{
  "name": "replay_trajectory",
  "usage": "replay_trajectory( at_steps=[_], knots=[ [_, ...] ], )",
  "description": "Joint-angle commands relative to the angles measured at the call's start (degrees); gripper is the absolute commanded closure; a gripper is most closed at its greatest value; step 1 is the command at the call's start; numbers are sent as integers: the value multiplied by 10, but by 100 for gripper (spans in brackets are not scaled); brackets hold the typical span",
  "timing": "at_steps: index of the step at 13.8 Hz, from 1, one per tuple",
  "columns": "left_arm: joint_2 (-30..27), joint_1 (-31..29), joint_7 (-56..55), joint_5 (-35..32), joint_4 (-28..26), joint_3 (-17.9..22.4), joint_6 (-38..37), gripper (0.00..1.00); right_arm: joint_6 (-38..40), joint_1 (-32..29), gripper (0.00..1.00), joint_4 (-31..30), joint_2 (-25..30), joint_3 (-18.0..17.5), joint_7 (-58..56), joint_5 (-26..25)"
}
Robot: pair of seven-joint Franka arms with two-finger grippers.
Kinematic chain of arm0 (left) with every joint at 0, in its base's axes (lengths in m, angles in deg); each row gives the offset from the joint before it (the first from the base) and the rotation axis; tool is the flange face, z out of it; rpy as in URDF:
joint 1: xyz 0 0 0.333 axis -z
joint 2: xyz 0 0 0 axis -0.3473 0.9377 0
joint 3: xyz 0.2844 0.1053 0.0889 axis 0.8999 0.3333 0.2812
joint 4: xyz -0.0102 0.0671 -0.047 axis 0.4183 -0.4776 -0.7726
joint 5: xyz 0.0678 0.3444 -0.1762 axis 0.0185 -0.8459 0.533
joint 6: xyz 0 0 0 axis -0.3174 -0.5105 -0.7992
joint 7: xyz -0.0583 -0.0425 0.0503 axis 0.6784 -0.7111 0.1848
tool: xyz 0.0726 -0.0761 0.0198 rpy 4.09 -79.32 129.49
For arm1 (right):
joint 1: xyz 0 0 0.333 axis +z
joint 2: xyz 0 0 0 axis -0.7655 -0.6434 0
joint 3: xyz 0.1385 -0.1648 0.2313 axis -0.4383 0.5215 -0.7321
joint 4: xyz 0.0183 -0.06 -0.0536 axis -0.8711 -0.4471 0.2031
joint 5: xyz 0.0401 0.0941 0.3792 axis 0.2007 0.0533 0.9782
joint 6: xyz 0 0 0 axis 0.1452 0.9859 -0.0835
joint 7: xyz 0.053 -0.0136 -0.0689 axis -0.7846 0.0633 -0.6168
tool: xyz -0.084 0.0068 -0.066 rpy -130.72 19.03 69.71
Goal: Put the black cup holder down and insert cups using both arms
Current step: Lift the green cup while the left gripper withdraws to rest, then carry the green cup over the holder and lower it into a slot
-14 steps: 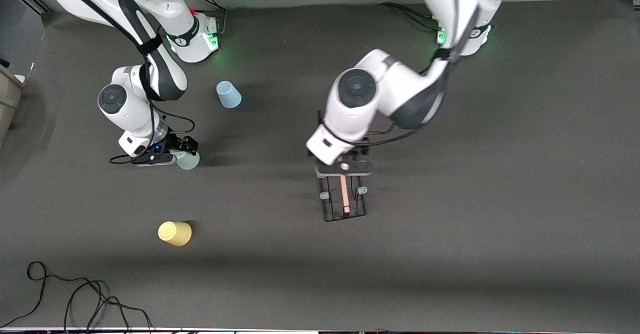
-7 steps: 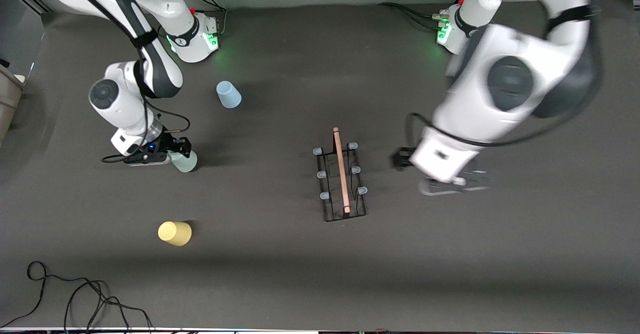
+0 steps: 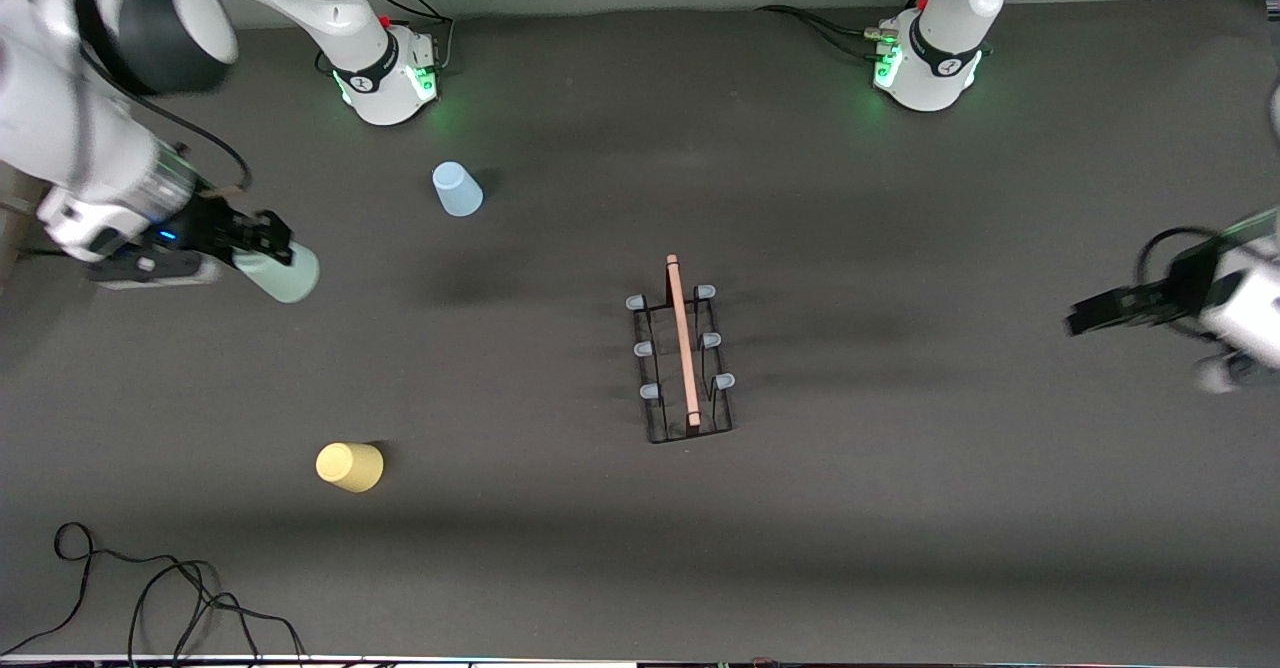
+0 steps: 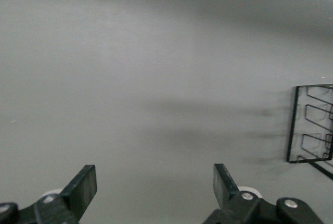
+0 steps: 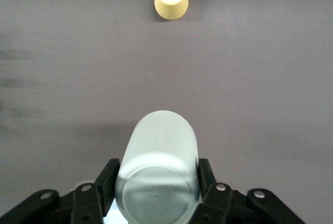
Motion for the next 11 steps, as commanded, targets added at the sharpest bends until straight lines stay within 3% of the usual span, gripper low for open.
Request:
replay_trajectory(
  at_steps=[1,3,8,11],
  knots=[
    [-82,-9,8,-51,-93,-7,22,0,48,24,100,88,-54,-8,106,3],
    [-125,-26,36,-52,-146,-7,45,0,47,88,100,128,-85,-8,245,5],
    [-242,-38,58,-52,-290,-9,88,0,54,232,100,287,-227,-8,567,16],
    [-285,-35,58,-48,-298,-14,43,0,50,304,100,368,-308,-8,752,60]
  ],
)
